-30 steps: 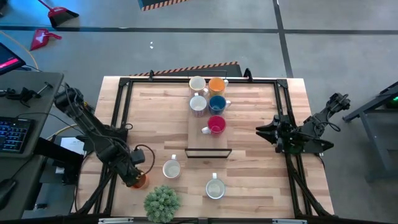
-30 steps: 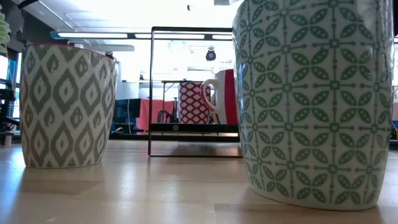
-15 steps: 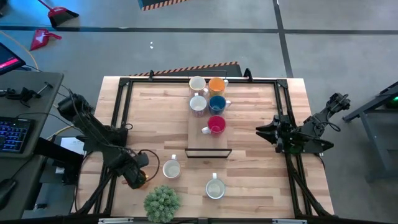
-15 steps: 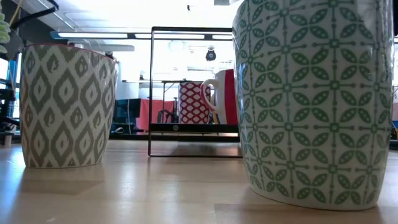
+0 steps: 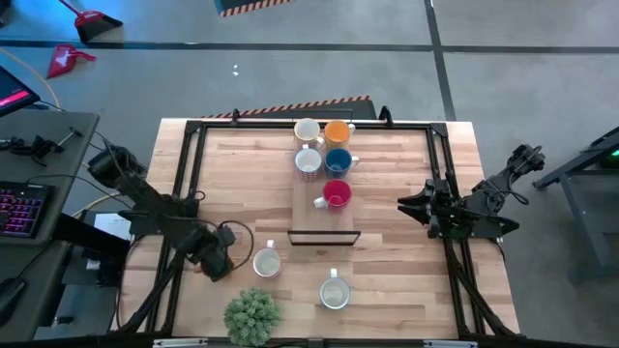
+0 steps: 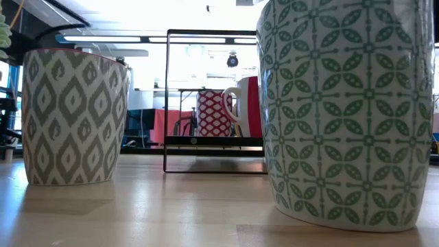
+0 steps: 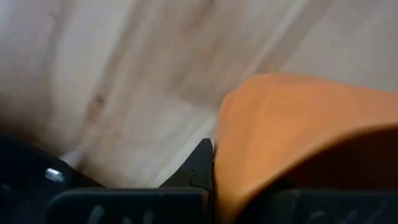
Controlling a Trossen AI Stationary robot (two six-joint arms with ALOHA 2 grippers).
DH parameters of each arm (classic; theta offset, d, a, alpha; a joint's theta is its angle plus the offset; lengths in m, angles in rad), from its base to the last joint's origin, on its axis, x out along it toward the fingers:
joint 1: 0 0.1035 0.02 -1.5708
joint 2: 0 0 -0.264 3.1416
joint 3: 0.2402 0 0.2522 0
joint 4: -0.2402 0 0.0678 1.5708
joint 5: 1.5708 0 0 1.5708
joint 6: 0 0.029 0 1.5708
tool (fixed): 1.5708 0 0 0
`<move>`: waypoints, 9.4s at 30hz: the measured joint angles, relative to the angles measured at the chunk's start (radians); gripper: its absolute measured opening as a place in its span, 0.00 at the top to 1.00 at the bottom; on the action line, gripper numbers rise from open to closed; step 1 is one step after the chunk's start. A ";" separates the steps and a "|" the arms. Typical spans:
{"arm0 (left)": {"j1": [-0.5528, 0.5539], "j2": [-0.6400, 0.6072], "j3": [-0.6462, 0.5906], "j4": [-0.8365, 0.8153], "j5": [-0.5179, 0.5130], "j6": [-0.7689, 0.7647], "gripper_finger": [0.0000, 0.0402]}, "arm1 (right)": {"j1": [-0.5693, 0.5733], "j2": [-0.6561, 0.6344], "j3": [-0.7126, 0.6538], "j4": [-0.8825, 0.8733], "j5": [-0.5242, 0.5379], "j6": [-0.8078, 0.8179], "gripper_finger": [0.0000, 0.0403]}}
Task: Place coffee mugs
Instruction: Put the orange cup on the shelf aligned with the other red cup, then put the gray cup on the shelf
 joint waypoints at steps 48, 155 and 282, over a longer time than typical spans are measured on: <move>0.882 0.413 0.723 -0.098 -0.135 1.324 0.99 | 0.000 0.000 0.000 -0.025 -0.050 0.011 0.74; 0.855 0.621 0.933 -0.087 -0.240 1.382 0.70 | 0.000 0.000 0.000 -0.016 -0.137 0.011 0.74; 0.212 -0.411 0.045 0.455 -0.337 0.655 0.71 | 0.014 0.668 0.119 0.679 -0.196 -0.065 0.74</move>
